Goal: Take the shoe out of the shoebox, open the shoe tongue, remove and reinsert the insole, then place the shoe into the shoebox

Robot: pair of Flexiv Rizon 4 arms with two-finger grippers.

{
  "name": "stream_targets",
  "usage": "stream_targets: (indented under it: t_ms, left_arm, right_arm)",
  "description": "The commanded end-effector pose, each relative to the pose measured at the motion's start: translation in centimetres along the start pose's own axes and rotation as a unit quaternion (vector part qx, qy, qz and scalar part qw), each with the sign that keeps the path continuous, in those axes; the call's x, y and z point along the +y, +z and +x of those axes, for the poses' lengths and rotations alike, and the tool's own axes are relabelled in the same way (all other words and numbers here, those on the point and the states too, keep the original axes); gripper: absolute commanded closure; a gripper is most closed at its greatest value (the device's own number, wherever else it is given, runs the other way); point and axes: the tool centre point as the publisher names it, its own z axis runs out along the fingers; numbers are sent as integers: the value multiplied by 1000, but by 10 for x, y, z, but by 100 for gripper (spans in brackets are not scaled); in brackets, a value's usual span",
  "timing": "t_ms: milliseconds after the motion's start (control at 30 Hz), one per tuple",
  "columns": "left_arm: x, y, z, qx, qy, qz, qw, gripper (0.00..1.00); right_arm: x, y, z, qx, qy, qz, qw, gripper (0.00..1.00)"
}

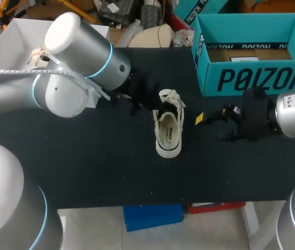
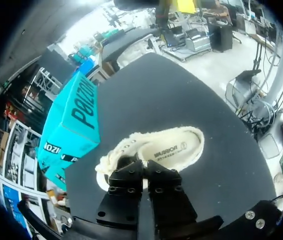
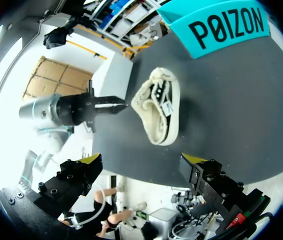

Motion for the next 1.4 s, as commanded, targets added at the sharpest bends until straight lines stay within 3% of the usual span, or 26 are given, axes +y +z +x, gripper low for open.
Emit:
stream_targets:
  t_ms: [33, 100, 133, 167, 233, 267, 467, 667, 1000, 1367, 1400]
  left_arm:
    - [6, -76, 25, 23, -127, 12, 992, 93]
    - [11, -88, 35, 21, -163, 17, 986, 83]
    - [15, -93, 41, 26, -178, 18, 983, 72]
    - [18, -97, 48, 30, -187, 17, 982, 59]
    - [26, -106, 60, 32, -205, 24, 978, 7]
    - [31, -111, 65, 31, -212, 29, 976, 0]
    - [53, -132, 92, 32, -225, 66, 972, 0]
    - [62, -144, 102, 35, -209, 88, 973, 0]
    - [86, -163, 102, 10, -200, 89, 976, 0]
    - [86, -163, 102, 10, -200, 89, 976, 0]
    - [86, -163, 102, 10, -200, 89, 976, 0]
  right_arm:
    - [0, -2, 0, 0, 0, 1, 1000, 0]
    - [0, -2, 0, 0, 0, 1, 1000, 0]
    - [0, -2, 0, 0, 0, 1, 1000, 0]
    - [0, -2, 0, 0, 0, 1, 1000, 0]
    - [0, -2, 0, 0, 0, 1, 1000, 0]
    - [0, -2, 0, 0, 0, 1, 1000, 0]
    - [0, -2, 0, 0, 0, 1, 1000, 0]
    - [0, -2, 0, 0, 0, 1, 1000, 0]
    - [0, -2, 0, 0, 0, 1, 1000, 0]
    - [0, -2, 0, 0, 0, 1, 1000, 0]
    - [8, -2, 2, -16, -14, 14, 1000, 0]
